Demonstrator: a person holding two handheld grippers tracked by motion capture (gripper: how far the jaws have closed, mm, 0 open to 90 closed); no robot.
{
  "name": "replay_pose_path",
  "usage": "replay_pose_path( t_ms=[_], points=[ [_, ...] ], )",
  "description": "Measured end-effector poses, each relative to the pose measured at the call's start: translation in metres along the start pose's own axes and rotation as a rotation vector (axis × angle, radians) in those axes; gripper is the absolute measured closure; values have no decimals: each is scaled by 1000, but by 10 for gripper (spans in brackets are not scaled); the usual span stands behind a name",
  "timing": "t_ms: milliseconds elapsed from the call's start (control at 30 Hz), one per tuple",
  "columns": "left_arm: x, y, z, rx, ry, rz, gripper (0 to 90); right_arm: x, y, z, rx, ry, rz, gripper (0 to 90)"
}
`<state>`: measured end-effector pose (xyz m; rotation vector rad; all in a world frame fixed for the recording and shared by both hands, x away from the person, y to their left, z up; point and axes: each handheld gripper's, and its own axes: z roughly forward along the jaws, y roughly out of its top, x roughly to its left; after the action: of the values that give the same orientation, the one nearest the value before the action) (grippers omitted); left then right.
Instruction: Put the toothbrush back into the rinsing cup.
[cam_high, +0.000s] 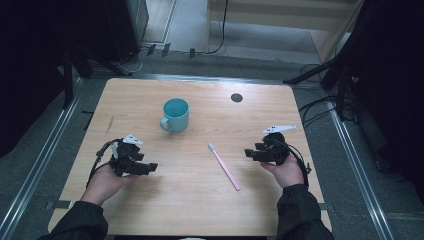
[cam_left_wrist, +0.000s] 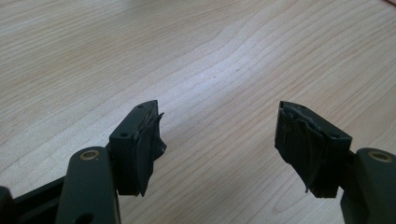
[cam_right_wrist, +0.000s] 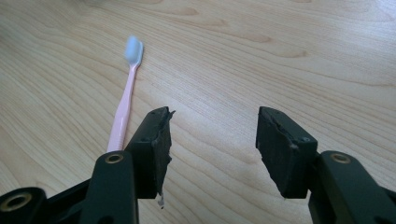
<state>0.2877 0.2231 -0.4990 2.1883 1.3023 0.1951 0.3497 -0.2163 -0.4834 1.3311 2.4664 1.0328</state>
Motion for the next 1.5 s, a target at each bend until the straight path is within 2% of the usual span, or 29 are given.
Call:
replay_pose_path(
  t_ms=[600,1000,1300,1433,1500],
  points=[
    [1,0,-1,-1,-4,-4,314,-1,0,-2,-6,8,6,471],
    [1,-1,-2,-5,0,-5,314,2,1,-3,-24,9,-8,479],
    [2,0,-3,-13,-2,-63,306,5,4,-5,-65,29,8,473],
    [3,0,-4,-10,-4,-62,307,9,6,-4,-41,49,16,489],
    [3,0,-4,-8,-2,-56,308,10,8,-4,-23,43,-15,502]
  ],
)
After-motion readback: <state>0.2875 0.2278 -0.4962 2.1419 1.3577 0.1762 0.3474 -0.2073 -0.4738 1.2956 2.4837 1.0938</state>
